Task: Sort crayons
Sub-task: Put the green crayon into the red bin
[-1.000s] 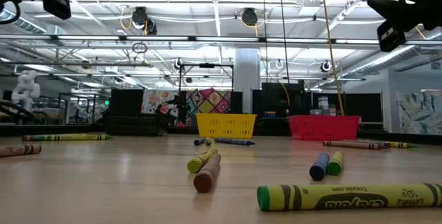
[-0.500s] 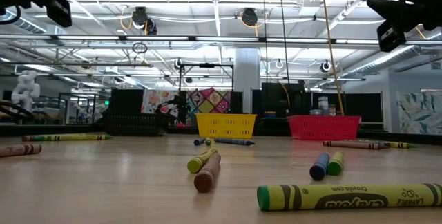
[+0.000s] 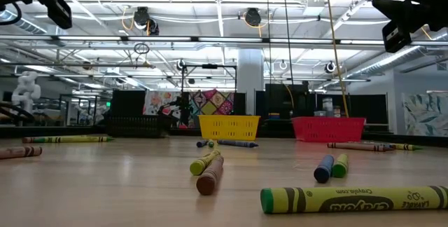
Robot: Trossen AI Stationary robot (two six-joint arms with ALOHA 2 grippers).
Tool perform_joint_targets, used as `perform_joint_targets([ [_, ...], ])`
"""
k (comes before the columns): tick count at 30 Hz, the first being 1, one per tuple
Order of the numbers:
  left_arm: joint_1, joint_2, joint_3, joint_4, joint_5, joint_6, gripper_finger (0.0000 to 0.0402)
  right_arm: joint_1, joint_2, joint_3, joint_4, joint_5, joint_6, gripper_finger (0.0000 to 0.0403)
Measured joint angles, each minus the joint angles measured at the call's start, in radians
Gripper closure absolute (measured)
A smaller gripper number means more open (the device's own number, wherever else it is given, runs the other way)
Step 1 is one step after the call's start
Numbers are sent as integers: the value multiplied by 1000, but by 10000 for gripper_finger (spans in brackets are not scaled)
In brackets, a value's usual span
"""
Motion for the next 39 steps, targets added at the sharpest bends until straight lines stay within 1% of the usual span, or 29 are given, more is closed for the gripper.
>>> perform_joint_targets([
  [8, 0, 0, 0, -72, -36, 15, 394, 0, 0, 0, -1, 0, 0, 305],
  [13, 1, 0, 0, -120, -82, 12, 394, 0, 0, 0, -1, 0, 0, 305],
  [15, 1, 0, 0, -120, -88, 59, 394, 0, 0, 0, -1, 0, 0, 305],
  [17, 1, 0, 0, -120, -59, 135, 394, 0, 0, 0, -1, 0, 0, 305],
  [19, 1, 0, 0, -123, -4, 167, 394, 0, 0, 0, -1, 0, 0, 305],
  [22, 1, 0, 0, -124, 93, 132, 394, 0, 0, 0, -1, 0, 0, 305],
  [25, 1, 0, 0, -126, 143, 88, 394, 0, 0, 0, -1, 0, 0, 305],
  [29, 1, 0, 1, -136, 269, 100, 394, 0, 0, 0, -1, 12, 0, 305],
  [30, 0, 0, 1, -136, 280, 114, 394, 0, 0, 0, -1, 28, 0, 305],
  [31, 1, 0, 1, -136, 274, 118, 394, 0, 0, 0, -1, 50, 0, 305],
  [34, 1, 0, 2, -170, 174, 125, 394, 0, 0, 0, -1, 106, -1, 305],
  [36, 2, 0, 1, -205, 139, 142, 394, 0, 0, 1, -1, 112, 0, 305],
  [39, 2, 0, 1, -203, 104, 142, 394, 0, 0, 1, -1, 113, 0, 305],
])
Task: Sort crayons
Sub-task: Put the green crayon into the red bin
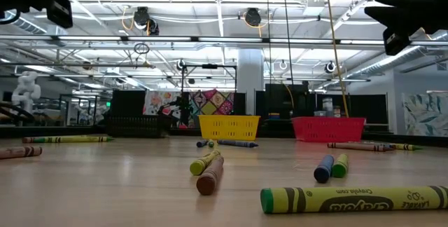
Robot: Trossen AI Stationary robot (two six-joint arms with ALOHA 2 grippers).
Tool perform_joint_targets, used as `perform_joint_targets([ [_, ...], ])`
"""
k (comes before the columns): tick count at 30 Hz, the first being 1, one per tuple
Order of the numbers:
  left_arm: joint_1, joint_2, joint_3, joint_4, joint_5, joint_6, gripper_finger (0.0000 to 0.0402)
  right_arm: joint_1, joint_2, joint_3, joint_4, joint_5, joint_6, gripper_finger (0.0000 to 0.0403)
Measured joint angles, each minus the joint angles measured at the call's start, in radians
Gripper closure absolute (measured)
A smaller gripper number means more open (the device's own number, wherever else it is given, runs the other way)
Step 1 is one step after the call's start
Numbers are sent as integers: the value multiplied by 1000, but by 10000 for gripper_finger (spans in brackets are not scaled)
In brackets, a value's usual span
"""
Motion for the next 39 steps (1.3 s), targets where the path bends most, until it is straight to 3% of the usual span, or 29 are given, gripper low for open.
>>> perform_joint_targets([
  [9, -1, 0, 0, 6, 2, 30, 394, 0, 0, 0, 0, 17, -3, 305],
  [14, 0, 7, 0, 7, -110, 8, 394, 0, 0, 0, 0, 16, -3, 305],
  [20, 0, 18, 14, 13, -168, -16, 394, 0, 2, 0, 14, 58, 45, 305],
  [27, 2, 45, 119, -85, -201, -54, 394, 0, 31, 0, 50, 96, 46, 305],
  [31, 2, 123, 209, -187, -201, -82, 394, 0, 79, 11, 133, 96, -50, 305],
  [35, 2, 236, 309, -271, -213, -83, 394, 0, 147, 93, 108, 122, -110, 305],
  [39, 2, 336, 402, -339, -217, -83, 394, 0, 246, 232, -26, 146, -153, 305],
])
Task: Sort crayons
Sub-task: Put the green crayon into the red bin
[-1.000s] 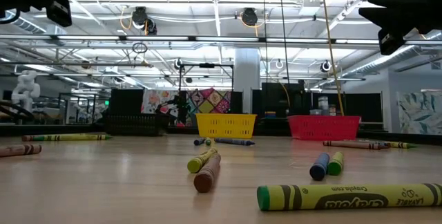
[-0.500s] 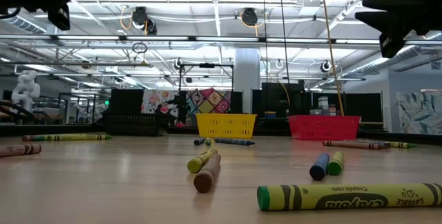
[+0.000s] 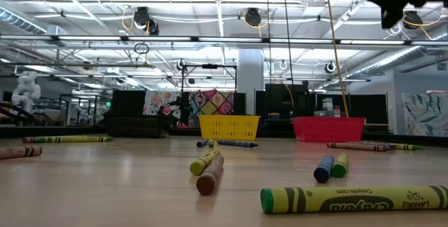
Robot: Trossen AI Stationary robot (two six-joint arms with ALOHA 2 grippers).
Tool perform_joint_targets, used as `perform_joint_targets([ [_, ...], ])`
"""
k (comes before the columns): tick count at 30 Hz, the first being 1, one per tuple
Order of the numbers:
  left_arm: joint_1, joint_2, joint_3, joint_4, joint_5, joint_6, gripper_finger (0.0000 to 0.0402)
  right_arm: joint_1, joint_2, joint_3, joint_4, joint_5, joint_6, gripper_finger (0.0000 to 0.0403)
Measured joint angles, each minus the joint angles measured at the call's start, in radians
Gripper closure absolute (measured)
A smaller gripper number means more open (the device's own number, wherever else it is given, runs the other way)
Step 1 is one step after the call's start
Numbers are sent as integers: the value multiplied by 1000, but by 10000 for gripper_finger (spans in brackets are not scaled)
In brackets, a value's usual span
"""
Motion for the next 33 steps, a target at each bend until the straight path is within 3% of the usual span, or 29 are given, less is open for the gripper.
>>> perform_joint_targets([
  [5, 2, 71, 87, -242, -21, -130, 394, 0, 136, 204, -297, 6, 33, 305],
  [11, 19, 91, 115, -476, -14, -384, 394, 0, 260, 353, -593, 53, 252, 305],
  [19, 116, 115, 190, -709, 126, -514, 394, -6, 334, 393, -704, 51, 434, 305],
  [25, 210, 203, 297, -836, 214, -454, 394, -48, 367, 436, -770, 46, 519, 305],
  [33, 359, 306, 348, -1052, 359, -467, 394, -146, 421, 508, -987, -58, 656, 305],
])
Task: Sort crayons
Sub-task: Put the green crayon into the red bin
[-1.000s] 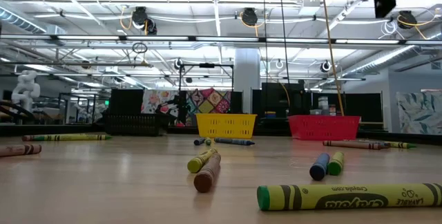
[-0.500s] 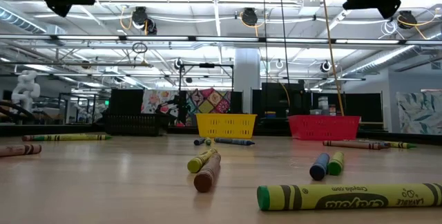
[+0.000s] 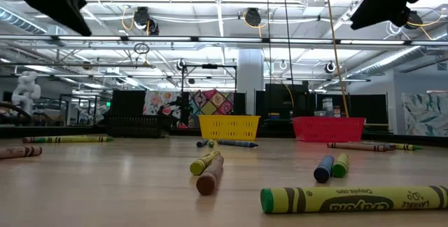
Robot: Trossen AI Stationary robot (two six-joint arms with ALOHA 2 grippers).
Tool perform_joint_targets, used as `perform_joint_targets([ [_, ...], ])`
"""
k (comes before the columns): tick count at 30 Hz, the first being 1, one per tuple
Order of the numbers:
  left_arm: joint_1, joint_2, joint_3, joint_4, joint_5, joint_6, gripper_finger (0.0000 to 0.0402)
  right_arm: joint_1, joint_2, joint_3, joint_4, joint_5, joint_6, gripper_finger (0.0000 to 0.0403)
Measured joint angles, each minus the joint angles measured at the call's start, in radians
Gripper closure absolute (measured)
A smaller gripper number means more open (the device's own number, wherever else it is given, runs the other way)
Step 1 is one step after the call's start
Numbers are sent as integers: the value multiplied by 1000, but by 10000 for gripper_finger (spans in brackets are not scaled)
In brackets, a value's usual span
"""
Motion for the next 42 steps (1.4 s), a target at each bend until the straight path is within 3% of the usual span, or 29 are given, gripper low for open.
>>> perform_joint_targets([
  [5, 80, 55, 1, 15, 126, -29, 394, -68, 33, 4, -18, -37, 36, 305],
  [15, 109, 124, 1, 22, 102, -54, 394, -184, 211, 4, -287, -202, 260, 305],
  [29, 108, 129, 1, 17, 99, -55, 394, -288, 430, 4, -266, -342, 230, 305],
  [37, 108, 129, 1, 24, 104, -56, 394, -332, 460, -2, -240, -418, 132, 305],
  [42, 108, 129, 0, 24, 107, -56, 394, -359, 457, -84, -148, -485, 91, 305],
])
